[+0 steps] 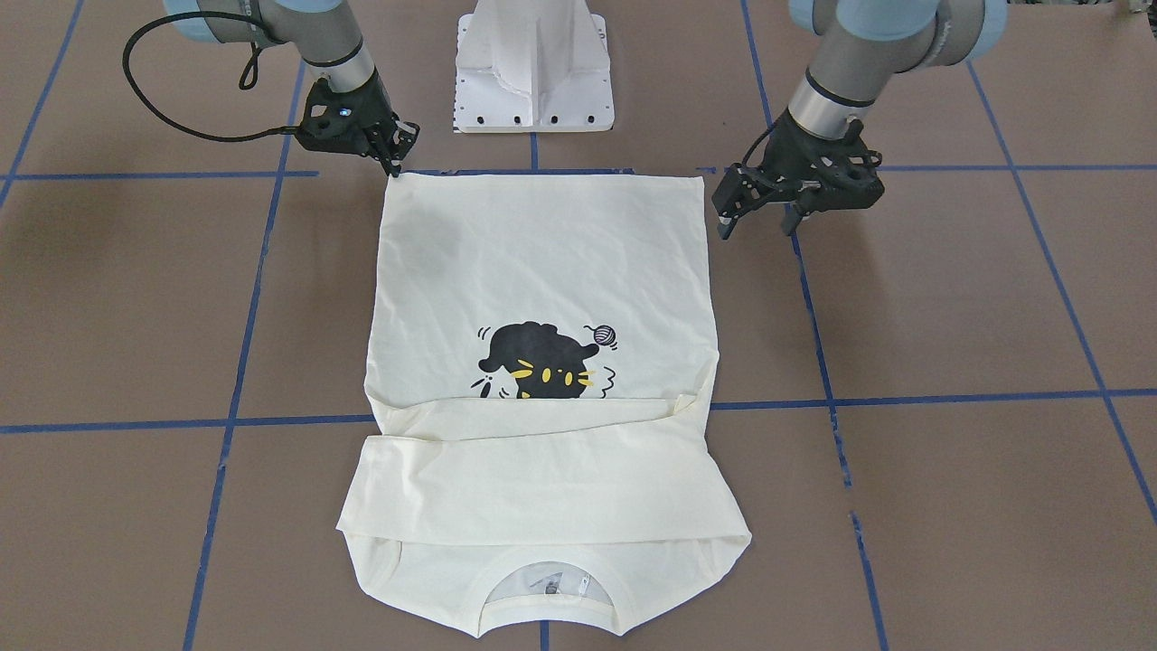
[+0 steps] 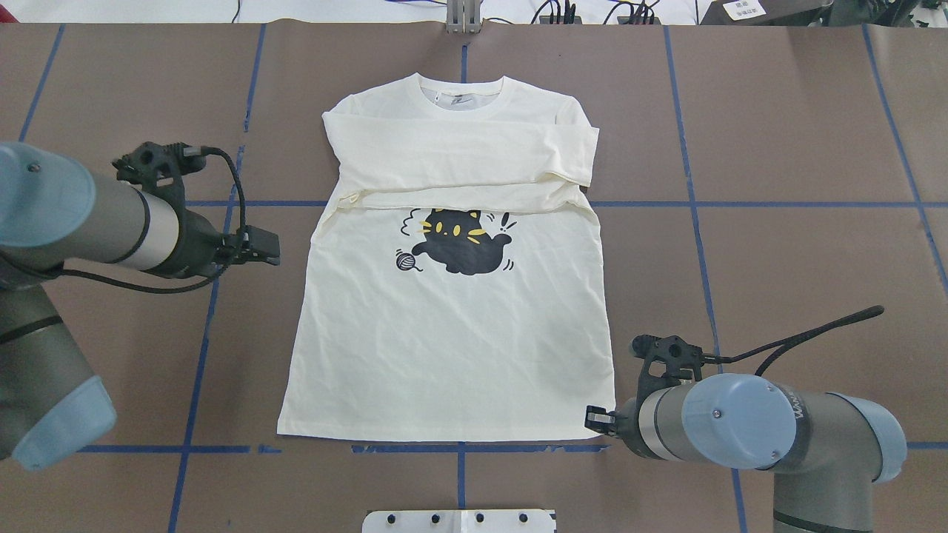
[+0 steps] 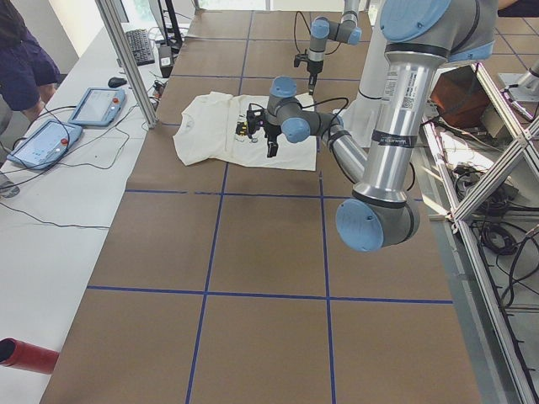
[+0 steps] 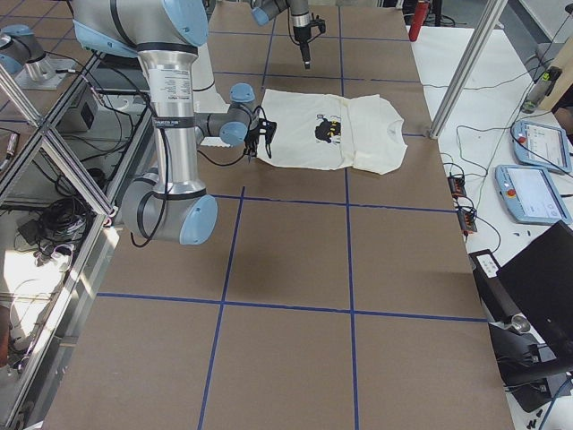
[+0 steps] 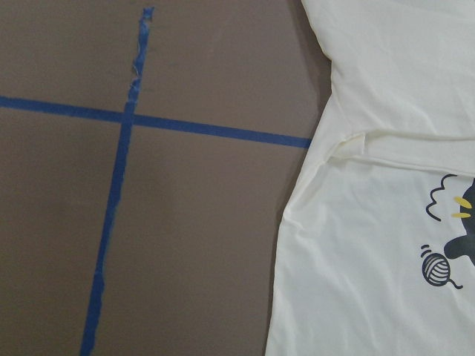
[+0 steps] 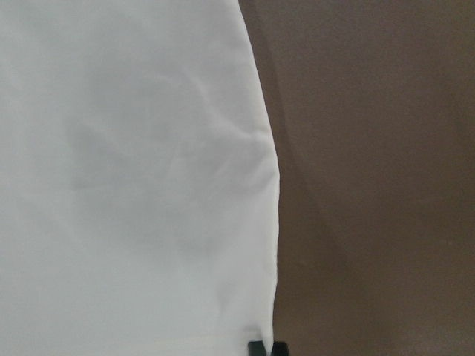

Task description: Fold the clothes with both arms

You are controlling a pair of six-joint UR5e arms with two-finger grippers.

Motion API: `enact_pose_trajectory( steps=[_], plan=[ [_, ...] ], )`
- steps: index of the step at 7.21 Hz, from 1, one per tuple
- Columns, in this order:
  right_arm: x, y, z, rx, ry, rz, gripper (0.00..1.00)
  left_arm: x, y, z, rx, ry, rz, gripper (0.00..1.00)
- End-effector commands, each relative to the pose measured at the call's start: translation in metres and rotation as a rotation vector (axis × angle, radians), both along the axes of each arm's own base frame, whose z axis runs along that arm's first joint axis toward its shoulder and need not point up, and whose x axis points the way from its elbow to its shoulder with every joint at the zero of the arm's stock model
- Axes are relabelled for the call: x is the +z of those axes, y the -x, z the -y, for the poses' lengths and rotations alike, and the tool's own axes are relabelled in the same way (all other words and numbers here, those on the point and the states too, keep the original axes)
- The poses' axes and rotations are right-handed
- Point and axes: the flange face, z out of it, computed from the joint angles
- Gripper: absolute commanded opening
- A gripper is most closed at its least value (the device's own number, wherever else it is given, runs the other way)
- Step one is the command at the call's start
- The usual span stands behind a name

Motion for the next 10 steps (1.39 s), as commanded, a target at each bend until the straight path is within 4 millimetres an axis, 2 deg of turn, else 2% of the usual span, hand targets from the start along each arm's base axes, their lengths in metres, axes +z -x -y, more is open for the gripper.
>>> enact_pose_trajectory(
  steps=[1, 3, 5, 6, 7, 10],
  plan=[
    [-0.017, -0.014, 0.004, 0.013, -0.008, 0.038, 0.0, -0.001, -0.058, -0.067, -0.01, 0.118, -0.005, 0.99],
    [-0.023, -0.017, 0.007, 0.02, -0.011, 0.05, 0.0, 0.012, -0.082, -0.097, -0.002, 0.16, 0.024, 0.97],
    [-0.026, -0.02, 0.01, 0.028, -0.013, 0.057, 0.0, 0.035, -0.104, -0.108, -0.005, 0.17, 0.079, 0.94],
    [-0.026, -0.02, 0.011, 0.029, -0.014, 0.057, 0.0, 0.038, -0.105, -0.11, -0.002, 0.171, 0.085, 0.93],
    [-0.028, -0.021, 0.012, 0.03, -0.014, 0.06, 0.0, 0.05, -0.103, -0.115, 0.006, 0.178, 0.106, 0.91],
    [-0.03, -0.022, 0.014, 0.036, -0.016, 0.065, 0.0, 0.056, -0.104, -0.122, 0.017, 0.182, 0.128, 0.84]
  ],
)
